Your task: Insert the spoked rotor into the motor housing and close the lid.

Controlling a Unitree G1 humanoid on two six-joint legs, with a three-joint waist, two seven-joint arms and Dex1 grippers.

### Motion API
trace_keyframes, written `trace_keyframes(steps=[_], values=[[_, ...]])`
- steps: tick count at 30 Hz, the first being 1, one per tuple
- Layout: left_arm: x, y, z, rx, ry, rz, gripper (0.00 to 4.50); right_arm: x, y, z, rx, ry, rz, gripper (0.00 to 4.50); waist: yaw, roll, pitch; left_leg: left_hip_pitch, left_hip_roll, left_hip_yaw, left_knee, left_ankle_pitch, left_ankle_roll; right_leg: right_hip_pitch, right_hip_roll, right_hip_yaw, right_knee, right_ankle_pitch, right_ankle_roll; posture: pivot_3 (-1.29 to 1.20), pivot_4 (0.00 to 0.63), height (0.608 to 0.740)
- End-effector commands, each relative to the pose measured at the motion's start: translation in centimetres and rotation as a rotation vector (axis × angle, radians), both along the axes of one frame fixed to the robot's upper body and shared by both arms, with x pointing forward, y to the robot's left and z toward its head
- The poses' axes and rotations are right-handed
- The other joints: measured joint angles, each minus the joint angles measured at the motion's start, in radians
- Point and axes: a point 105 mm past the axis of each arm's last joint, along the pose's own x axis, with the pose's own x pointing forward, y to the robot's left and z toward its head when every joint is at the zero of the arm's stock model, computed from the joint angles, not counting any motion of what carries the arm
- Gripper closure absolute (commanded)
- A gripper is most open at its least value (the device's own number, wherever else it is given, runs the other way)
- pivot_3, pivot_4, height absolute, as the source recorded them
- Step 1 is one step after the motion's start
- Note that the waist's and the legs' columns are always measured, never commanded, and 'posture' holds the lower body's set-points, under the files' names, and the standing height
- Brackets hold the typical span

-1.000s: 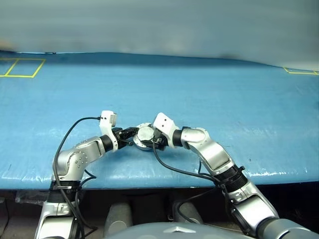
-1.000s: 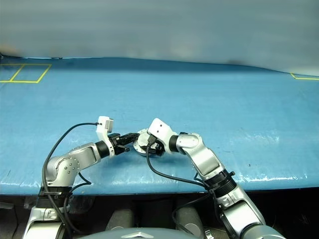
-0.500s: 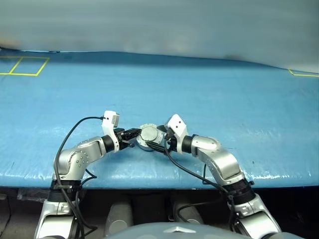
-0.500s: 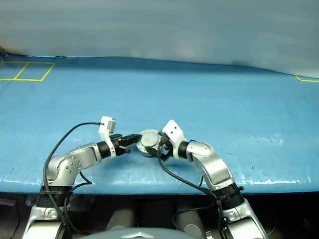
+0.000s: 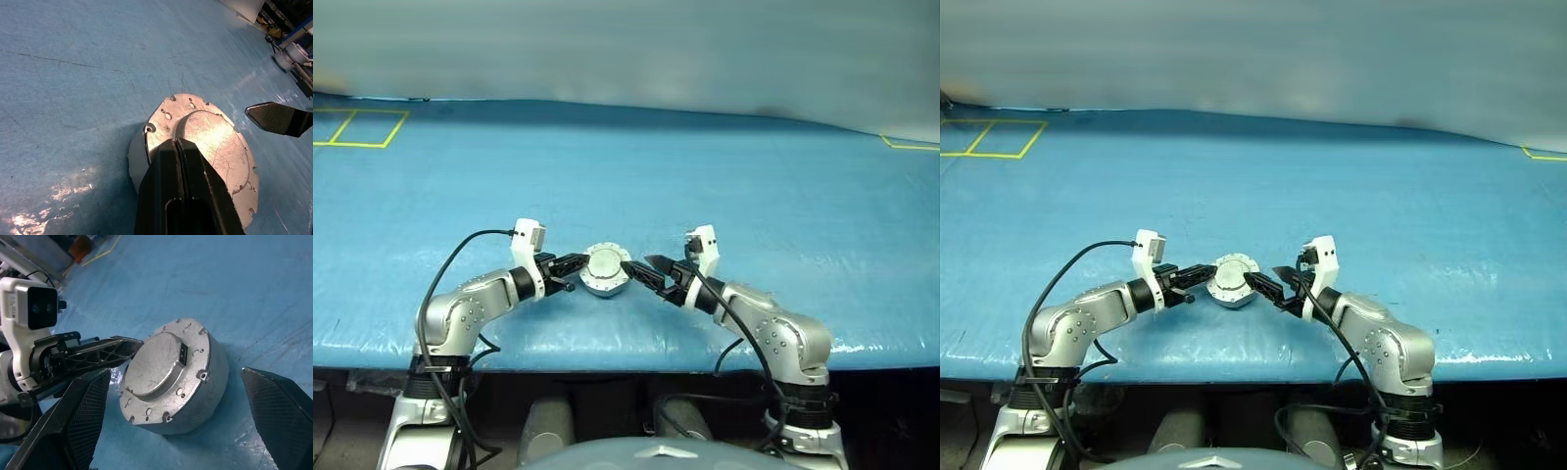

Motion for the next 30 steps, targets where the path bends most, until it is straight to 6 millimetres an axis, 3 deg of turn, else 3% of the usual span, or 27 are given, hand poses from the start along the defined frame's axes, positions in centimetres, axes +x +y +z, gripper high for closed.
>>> trace_keyframes(steps=[1,14,17,25,30], values=[[-0.5,-0.1,-0.8,0.039,0.022,-0.016,4.50,-0.2,1.1,0.1,0.086,0.079,-0.010,0.03,0.000,0.000,0.000,-0.003,0.000,-0.001,0.000,0.000,0.000,-0.001,0.000,0.000,-0.001,0.000,0.000,0.00,0.150,0.740],[-0.7,0.1,-0.9,0.040,0.018,0.002,4.50,-0.7,3.1,-0.5,0.301,0.271,0.008,0.03,-0.003,0.002,0.001,-0.006,-0.001,-0.007,0.001,-0.001,0.001,0.000,0.000,-0.004,-0.004,0.001,0.001,0.00,0.150,0.740],[-0.8,0.1,-1.1,0.041,0.020,0.003,4.50,-1.2,3.5,-0.9,0.316,0.303,0.034,0.64,-0.005,0.002,0.001,-0.006,-0.001,-0.007,0.001,-0.001,0.001,0.000,0.000,-0.004,-0.004,0.001,0.001,0.00,0.150,0.740],[-0.8,0.4,-1.3,0.048,0.025,0.011,4.50,-1.9,4.0,-1.3,0.333,0.336,0.047,3.22,-0.004,0.004,0.000,-0.005,-0.001,-0.007,0.001,-0.001,0.001,0.001,0.000,-0.004,-0.004,0.001,0.001,0.00,0.150,0.740],[-0.7,0.5,-1.3,0.049,0.026,0.016,4.50,-2.0,4.2,-1.2,0.358,0.338,0.036,3.34,-0.005,0.004,0.000,-0.005,-0.001,-0.008,0.002,-0.001,0.001,0.001,0.000,-0.005,-0.004,0.000,0.001,0.00,0.150,0.740]])
